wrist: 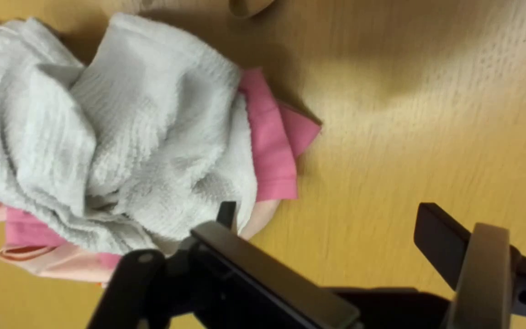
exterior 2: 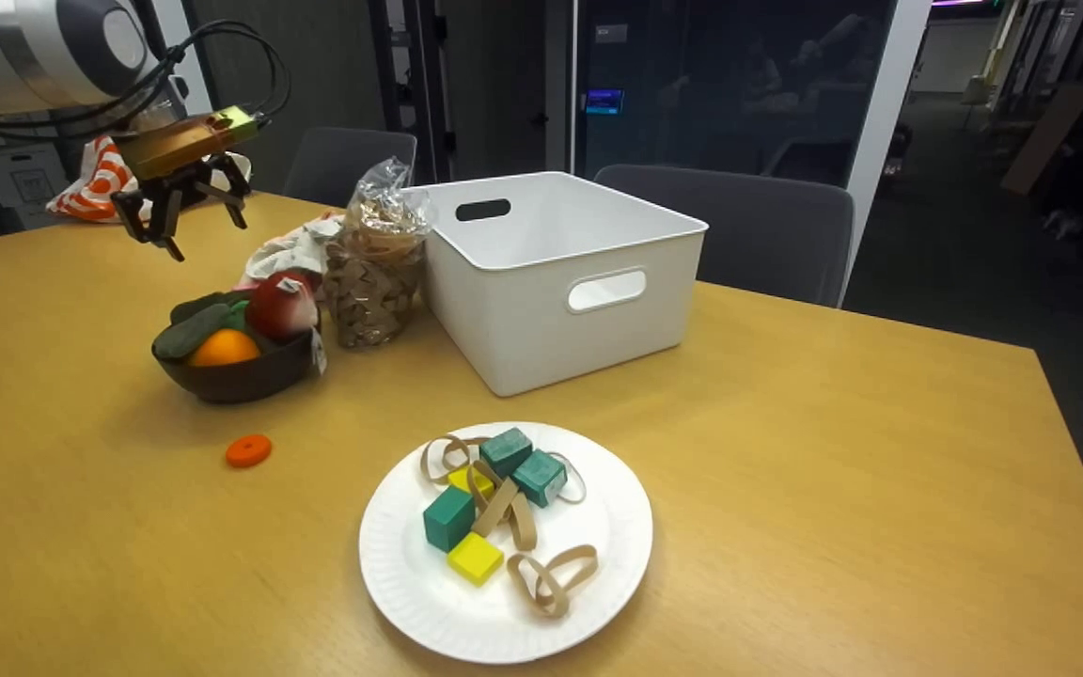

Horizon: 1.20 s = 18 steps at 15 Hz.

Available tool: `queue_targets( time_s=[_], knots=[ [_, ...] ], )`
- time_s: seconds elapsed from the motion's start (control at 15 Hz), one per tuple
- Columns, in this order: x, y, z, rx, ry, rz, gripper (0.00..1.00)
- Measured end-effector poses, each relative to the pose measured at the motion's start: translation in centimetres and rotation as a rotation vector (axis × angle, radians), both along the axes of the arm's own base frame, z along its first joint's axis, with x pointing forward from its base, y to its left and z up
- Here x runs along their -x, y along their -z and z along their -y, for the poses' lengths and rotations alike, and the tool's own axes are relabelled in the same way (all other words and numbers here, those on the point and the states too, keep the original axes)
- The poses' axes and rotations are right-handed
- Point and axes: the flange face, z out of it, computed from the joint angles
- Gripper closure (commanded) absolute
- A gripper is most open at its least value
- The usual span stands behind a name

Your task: Unfold the white towel and the peach and pink shirts

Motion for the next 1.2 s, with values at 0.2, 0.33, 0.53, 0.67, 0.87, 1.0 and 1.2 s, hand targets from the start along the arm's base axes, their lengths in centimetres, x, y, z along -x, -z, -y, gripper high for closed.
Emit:
queue_targets(
  time_s=[0.2,0.33,0.53,0.67,0.87,1.0,1.2],
  knots=[
    [-2.1,0.1,0.1,0.029,-0.001,0.089,0.00],
    [-4.0,0.7,0.8,0.045,0.026,0.121,0.00],
    [-6.6,1.8,1.2,0.047,0.063,0.145,0.00],
    [-8.0,2.5,0.7,0.029,0.070,0.155,0.00],
    [-9.5,3.5,-0.2,0.026,0.053,0.184,0.00],
    [-10.3,4.2,-0.4,0.024,0.056,0.185,0.11],
    [-10.9,4.6,-0.5,0.015,0.061,0.188,0.42]
  ],
)
